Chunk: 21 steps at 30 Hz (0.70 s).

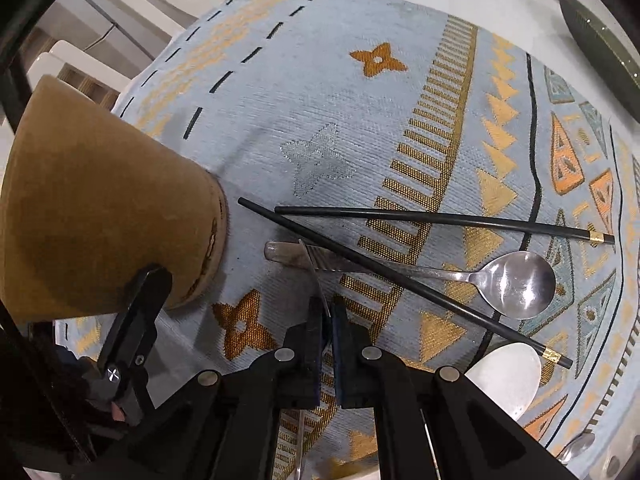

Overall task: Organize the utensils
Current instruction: 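Lift the silver fork with the right gripper off the cloth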

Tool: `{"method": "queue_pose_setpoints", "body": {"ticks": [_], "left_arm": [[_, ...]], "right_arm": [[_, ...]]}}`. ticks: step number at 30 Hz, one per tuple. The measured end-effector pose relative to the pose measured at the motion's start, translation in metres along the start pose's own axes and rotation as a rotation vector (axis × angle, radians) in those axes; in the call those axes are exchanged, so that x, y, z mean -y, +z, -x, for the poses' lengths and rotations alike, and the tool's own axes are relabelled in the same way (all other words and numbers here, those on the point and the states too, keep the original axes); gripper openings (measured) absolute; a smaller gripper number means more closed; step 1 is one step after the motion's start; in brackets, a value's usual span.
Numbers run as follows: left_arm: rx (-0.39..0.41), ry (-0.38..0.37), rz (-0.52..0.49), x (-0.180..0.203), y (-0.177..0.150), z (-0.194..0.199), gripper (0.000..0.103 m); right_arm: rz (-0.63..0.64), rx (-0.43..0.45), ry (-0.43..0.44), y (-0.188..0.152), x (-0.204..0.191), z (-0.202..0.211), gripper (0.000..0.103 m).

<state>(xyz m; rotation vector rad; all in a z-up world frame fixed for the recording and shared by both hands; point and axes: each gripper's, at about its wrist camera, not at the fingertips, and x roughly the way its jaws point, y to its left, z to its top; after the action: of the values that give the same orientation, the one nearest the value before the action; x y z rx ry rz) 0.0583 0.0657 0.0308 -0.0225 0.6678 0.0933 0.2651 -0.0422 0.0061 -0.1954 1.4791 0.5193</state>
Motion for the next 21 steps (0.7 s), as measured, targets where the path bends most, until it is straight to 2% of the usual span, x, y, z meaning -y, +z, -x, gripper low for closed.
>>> {"method": "queue_pose_setpoints", "body": {"ticks": [6,9,13,16,21], "left_arm": [[0.0,0.0,0.0,0.001,0.0,0.0,0.099],[-0.001,-0.001,0.001,0.001,0.0,0.0,0.099],[0.0,-0.001,0.001,0.0,0.0,0.0,0.099],[0.0,-0.001,0.001,0.0,0.0,0.0,0.099],[-0.001,-0.001,0.001,0.0,0.0,0.0,0.099]], "right_arm": [[-0.07,0.067,0.041,-0.021,0.01,0.007,0.003],[-0.055,0.076,0.057,-0.031,0.008,0.011,0.003],[-0.11,0.073,0.171,-0.045,0.012,0.018,0.003],[-0.129,0.113,0.218,-0.057,0.012,0.032,0.003],[-0.097,0.198,0.216,-0.078,0.008,0.06,0.003]]}}
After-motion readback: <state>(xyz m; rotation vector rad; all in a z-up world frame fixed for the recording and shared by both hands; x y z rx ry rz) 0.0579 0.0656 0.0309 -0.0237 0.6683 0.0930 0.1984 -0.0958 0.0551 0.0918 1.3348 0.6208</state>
